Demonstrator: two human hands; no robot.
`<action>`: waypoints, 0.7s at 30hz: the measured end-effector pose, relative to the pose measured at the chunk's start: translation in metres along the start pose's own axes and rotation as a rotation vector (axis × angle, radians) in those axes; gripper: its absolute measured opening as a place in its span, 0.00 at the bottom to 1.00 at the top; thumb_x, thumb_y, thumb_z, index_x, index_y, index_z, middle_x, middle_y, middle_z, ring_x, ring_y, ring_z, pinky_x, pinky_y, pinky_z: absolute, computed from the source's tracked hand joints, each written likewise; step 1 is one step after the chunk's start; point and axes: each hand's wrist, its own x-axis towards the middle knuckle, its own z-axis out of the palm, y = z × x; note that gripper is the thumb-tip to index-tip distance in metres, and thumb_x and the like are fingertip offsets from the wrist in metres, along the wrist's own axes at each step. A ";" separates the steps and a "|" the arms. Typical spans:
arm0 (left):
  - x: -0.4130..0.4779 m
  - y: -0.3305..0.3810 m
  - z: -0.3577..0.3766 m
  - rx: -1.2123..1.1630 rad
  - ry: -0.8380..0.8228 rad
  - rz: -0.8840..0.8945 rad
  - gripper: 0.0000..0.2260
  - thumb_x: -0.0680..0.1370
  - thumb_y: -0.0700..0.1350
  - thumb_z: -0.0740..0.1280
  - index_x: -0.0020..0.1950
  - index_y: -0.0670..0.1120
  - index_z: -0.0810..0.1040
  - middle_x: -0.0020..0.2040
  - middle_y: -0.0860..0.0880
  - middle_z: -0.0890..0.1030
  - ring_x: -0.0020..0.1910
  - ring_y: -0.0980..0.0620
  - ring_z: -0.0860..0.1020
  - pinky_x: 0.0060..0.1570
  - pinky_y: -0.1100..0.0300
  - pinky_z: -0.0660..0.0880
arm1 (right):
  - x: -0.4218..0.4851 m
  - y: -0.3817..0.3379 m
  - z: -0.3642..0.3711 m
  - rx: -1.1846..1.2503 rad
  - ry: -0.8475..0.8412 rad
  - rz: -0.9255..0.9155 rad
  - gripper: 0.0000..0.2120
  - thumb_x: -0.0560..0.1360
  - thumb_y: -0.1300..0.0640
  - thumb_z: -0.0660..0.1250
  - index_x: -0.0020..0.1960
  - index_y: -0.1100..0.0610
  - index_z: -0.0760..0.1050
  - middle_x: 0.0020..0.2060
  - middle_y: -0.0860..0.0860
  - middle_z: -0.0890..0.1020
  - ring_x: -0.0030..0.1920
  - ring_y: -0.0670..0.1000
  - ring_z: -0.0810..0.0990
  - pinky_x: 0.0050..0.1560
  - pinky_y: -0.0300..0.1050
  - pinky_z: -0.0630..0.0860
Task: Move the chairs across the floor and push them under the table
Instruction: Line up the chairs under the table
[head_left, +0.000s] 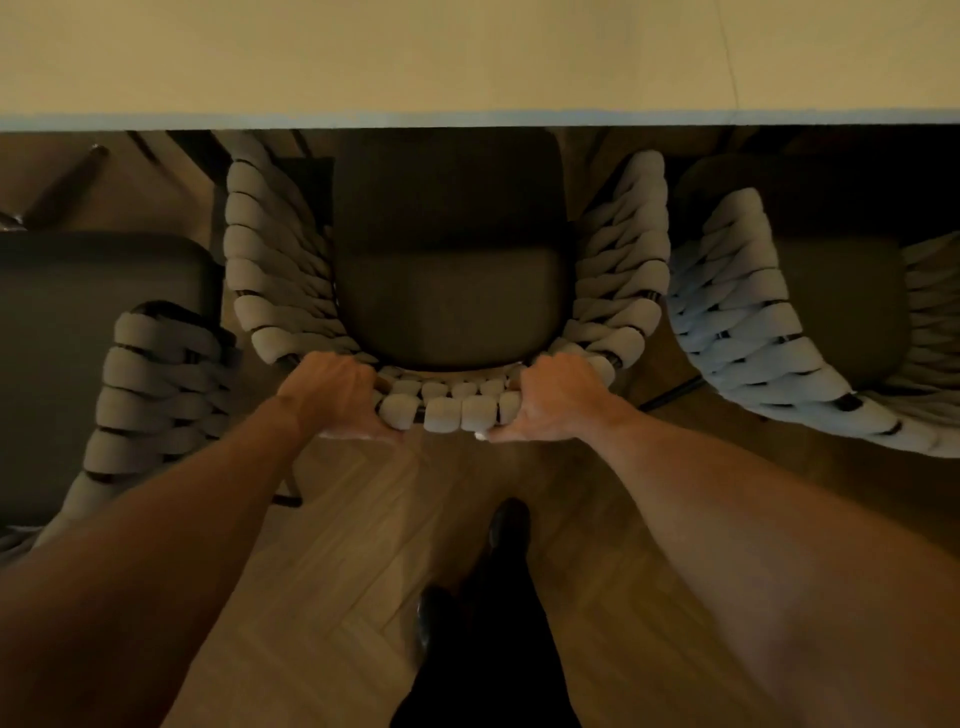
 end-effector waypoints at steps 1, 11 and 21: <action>-0.004 0.003 -0.001 -0.009 0.000 -0.007 0.40 0.64 0.86 0.59 0.66 0.64 0.80 0.41 0.58 0.80 0.40 0.58 0.78 0.42 0.61 0.78 | -0.002 -0.001 -0.002 -0.020 -0.021 0.008 0.41 0.62 0.11 0.59 0.37 0.51 0.77 0.30 0.47 0.77 0.32 0.48 0.75 0.41 0.47 0.75; -0.042 0.049 0.026 -0.025 -0.085 0.045 0.34 0.68 0.82 0.62 0.66 0.63 0.79 0.39 0.58 0.76 0.41 0.56 0.76 0.41 0.59 0.70 | -0.059 -0.007 0.022 0.035 -0.127 0.029 0.41 0.61 0.11 0.60 0.38 0.50 0.77 0.30 0.46 0.75 0.32 0.47 0.74 0.38 0.46 0.74; -0.032 0.041 0.041 -0.020 0.021 0.116 0.33 0.67 0.83 0.55 0.50 0.59 0.79 0.35 0.56 0.77 0.33 0.56 0.75 0.37 0.58 0.73 | -0.051 0.001 0.036 0.044 -0.042 -0.082 0.43 0.62 0.10 0.54 0.46 0.47 0.82 0.33 0.45 0.80 0.36 0.49 0.78 0.45 0.49 0.80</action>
